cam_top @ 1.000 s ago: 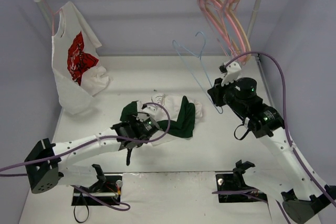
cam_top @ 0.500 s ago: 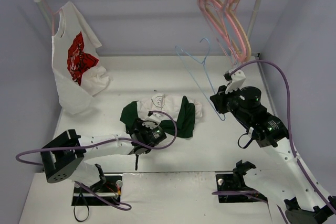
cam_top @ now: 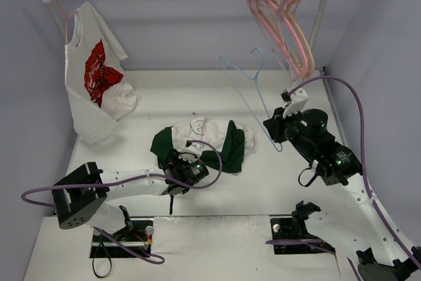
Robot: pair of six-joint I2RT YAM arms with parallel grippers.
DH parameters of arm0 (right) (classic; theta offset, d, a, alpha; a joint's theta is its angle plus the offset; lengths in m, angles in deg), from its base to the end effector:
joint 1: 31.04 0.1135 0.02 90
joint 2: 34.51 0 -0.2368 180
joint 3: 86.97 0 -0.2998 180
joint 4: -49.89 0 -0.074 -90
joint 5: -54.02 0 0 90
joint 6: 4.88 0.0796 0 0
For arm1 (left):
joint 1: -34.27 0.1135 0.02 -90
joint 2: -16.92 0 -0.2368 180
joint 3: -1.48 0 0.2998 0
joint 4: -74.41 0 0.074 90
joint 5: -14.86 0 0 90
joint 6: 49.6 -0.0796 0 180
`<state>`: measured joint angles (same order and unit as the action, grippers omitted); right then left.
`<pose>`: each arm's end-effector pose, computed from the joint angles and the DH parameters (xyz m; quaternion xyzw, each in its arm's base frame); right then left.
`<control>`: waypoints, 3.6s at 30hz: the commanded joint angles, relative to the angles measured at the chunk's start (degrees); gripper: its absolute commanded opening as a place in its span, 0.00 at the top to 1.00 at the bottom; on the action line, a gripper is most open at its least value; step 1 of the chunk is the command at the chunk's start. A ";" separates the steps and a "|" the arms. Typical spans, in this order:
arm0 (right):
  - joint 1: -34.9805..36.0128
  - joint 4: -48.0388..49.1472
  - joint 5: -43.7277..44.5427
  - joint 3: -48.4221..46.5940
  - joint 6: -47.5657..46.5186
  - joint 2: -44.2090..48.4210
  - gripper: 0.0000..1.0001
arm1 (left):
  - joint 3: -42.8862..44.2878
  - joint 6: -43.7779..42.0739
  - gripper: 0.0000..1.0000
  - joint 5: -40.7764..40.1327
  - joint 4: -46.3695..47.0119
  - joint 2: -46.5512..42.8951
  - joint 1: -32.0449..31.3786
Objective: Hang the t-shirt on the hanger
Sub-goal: Place tshirt on hanger
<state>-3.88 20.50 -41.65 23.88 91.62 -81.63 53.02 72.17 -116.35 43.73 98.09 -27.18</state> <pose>0.2533 0.1388 0.3798 -0.1666 0.7321 0.2265 0.6205 0.1945 -0.2477 0.0830 0.1446 0.8977 0.0594 0.4119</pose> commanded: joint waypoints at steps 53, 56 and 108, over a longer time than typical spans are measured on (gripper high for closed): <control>5.80 4.23 -12.96 2.67 -3.77 4.48 1.00 | 42.00 -23.94 1.00 37.51 -21.37 0.74 36.04; 6.68 3.87 -15.06 2.85 -4.04 4.57 1.00 | 46.22 -25.17 1.00 40.50 -24.80 3.37 38.59; 18.28 3.34 -10.06 3.46 -5.18 -3.69 1.00 | 61.44 -26.32 1.00 44.29 -42.39 12.00 44.40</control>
<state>13.91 20.11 -52.58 28.96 86.77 -85.03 112.12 46.79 -70.76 1.96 112.21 17.41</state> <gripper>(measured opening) 0.080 0.056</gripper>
